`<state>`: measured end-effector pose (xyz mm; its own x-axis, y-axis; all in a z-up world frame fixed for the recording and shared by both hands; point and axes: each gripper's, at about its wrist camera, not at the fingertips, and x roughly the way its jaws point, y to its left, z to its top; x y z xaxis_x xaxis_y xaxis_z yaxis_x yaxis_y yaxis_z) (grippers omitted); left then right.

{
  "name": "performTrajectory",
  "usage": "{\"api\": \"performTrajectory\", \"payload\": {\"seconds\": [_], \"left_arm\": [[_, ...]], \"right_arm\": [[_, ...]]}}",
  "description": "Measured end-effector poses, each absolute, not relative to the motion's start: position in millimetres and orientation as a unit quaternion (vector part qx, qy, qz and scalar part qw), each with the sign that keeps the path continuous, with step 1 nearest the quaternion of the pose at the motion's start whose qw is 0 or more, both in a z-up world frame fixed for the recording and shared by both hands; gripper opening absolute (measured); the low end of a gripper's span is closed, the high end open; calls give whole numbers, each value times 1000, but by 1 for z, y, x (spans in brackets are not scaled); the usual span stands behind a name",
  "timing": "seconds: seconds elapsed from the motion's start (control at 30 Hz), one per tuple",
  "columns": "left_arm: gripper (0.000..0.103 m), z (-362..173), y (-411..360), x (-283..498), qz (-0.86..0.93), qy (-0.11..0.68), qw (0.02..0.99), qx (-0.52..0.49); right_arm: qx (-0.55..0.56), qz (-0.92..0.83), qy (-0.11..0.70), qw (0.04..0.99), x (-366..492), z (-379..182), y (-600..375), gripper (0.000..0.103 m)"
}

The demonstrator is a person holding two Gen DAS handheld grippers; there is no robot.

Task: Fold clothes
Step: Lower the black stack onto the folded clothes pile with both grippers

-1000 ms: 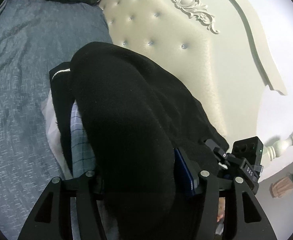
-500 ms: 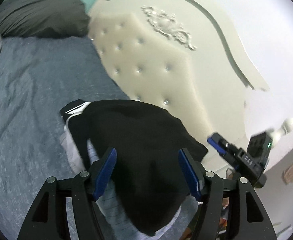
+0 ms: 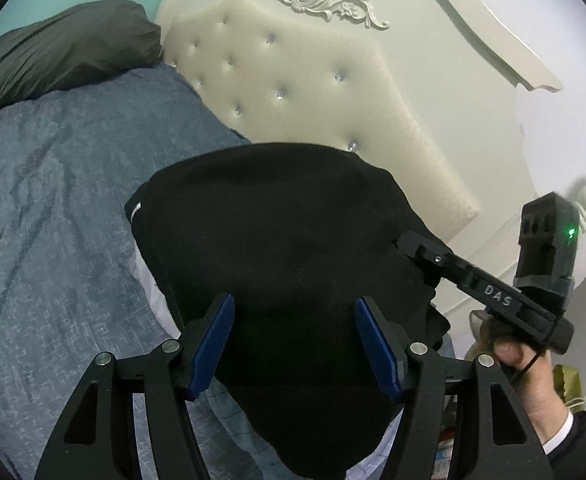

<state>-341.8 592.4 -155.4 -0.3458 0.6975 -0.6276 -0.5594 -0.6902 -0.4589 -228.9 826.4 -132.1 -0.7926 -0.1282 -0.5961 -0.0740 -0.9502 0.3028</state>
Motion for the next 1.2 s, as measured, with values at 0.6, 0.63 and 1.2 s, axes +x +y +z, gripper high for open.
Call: {"api": "performTrajectory", "payload": {"seconds": [0.6,0.63,1.2], "left_arm": [[66,-133,586,-313,822,-77,402,-396],[66,-134,586,-312,822,-76,402,-397],[66,-155,586,-300,818,-70,409,-399]], "right_arm": [[277,-947,-161,21,-227,-111,830,0],[281,-947,-152,26,-232,-106,828,0],[346,-918,-192,-5,-278,-148,858,0]]}}
